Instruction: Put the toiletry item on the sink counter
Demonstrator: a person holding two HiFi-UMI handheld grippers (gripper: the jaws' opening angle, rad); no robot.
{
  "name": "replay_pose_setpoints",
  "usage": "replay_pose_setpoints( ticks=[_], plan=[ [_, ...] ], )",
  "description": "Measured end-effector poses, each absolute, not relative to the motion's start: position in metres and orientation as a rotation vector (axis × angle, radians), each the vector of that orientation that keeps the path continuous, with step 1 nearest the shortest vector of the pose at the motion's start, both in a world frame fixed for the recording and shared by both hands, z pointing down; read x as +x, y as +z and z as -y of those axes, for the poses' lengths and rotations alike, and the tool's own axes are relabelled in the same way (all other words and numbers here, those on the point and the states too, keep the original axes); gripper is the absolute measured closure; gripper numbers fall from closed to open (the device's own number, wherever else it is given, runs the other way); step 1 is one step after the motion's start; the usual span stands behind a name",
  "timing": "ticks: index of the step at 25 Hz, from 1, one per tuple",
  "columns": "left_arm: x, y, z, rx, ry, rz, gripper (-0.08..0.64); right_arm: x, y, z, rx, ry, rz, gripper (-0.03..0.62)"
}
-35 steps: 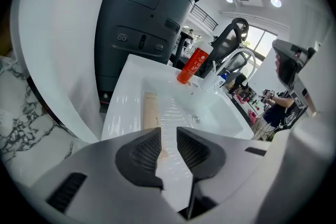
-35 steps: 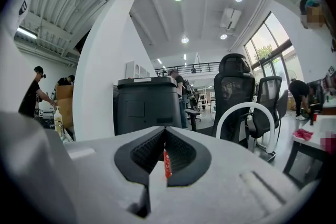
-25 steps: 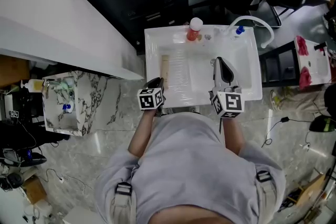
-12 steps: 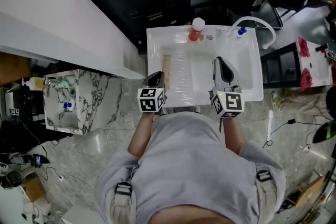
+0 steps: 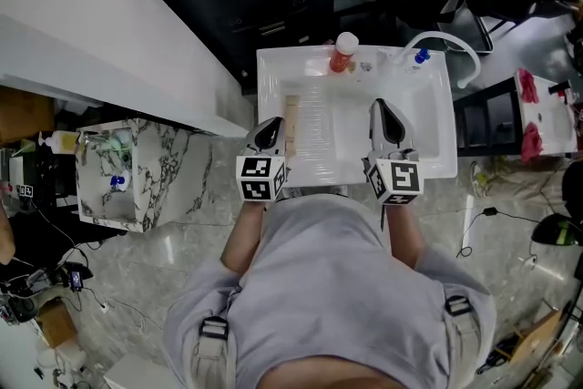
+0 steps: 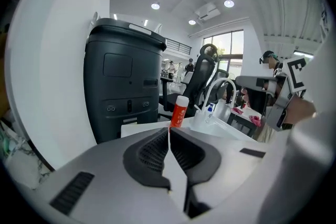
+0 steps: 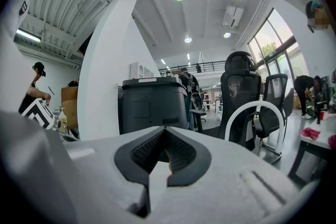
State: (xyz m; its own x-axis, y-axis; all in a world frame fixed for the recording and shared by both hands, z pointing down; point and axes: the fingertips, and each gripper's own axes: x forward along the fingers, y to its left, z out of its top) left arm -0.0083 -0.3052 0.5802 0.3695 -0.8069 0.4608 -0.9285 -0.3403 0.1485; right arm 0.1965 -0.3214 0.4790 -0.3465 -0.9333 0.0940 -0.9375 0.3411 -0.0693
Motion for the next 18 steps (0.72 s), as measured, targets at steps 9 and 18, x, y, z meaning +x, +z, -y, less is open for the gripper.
replay_pose_setpoints(
  ticks=[9,18],
  plan=[
    [-0.010,0.537,0.310,2.335,0.359,1.583,0.551,0.193,0.476,0.323,1.764,0.165,2.549,0.588],
    [-0.013,0.505,0.309,2.376,0.289,1.621,0.554,0.196,0.475,0.320,1.765,0.157,2.545,0.588]
  ],
)
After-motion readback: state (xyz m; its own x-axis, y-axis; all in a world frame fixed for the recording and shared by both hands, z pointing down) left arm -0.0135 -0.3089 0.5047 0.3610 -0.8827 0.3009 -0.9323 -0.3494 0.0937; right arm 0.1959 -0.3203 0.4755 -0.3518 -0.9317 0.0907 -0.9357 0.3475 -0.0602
